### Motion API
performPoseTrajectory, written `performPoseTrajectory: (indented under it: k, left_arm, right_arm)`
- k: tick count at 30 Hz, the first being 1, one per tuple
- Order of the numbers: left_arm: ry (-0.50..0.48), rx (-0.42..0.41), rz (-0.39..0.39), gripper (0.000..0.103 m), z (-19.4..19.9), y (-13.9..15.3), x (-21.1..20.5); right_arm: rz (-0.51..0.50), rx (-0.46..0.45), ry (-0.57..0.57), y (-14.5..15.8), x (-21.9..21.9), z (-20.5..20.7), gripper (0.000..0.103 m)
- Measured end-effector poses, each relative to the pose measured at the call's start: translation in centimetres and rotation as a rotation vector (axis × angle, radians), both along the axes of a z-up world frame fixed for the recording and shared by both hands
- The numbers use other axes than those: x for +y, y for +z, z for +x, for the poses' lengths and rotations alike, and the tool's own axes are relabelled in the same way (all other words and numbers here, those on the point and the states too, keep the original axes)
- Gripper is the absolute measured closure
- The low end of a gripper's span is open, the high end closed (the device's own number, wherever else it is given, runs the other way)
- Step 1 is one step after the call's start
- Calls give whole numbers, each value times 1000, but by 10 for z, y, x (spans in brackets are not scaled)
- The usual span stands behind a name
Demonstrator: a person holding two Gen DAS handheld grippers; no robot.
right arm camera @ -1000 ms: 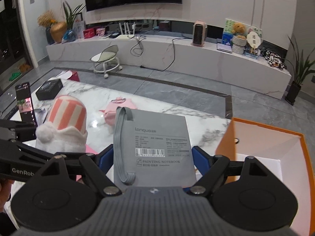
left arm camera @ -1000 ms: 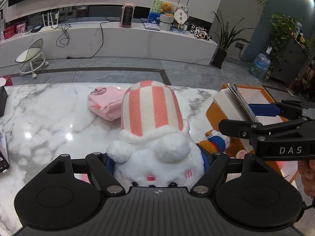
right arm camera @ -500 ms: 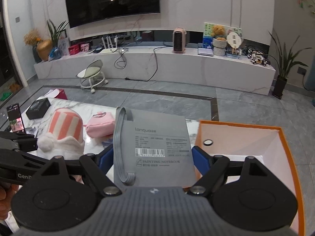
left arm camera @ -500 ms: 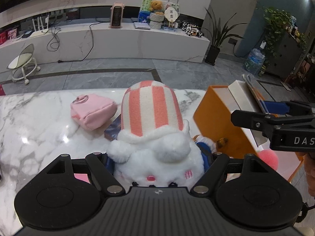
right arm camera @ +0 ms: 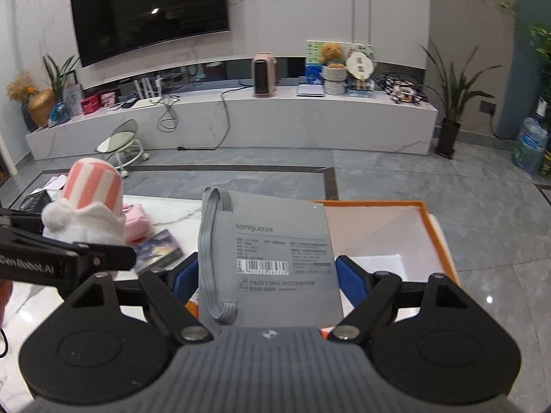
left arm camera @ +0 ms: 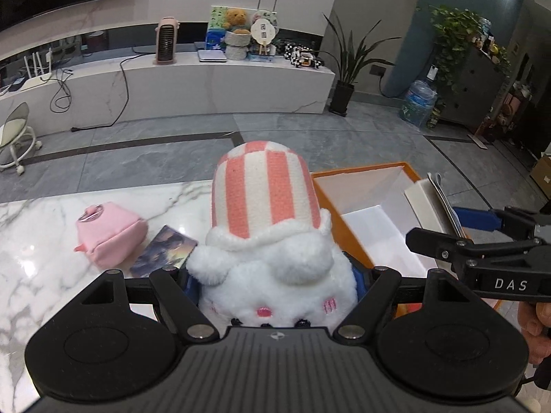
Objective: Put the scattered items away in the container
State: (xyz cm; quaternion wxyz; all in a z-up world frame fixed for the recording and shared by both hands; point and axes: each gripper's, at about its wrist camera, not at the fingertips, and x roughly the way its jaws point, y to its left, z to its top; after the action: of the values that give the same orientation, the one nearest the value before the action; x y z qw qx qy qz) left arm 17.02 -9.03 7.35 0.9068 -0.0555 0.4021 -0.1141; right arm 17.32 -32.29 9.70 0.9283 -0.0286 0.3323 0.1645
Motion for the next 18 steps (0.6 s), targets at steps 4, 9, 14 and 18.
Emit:
performPoseTrajectory:
  k: [4,9,14,18]
  left_arm:
    - [-17,-2,-6,14,5,2,-13]
    - [-43,-4,-8,14,13,6,-33]
    - [-66,-6,-17,14,24,10,-56]
    - [-93,-14,-27,14,29,13,-75]
  right_arm:
    - [-7,-4,-60,-2,-18,1,20]
    - [-8,2,-115,-7,-35,7,20]
    - [4,9,-120,-12,-41,8,20]
    - [-10,6,-141,-15,-47,8,20]
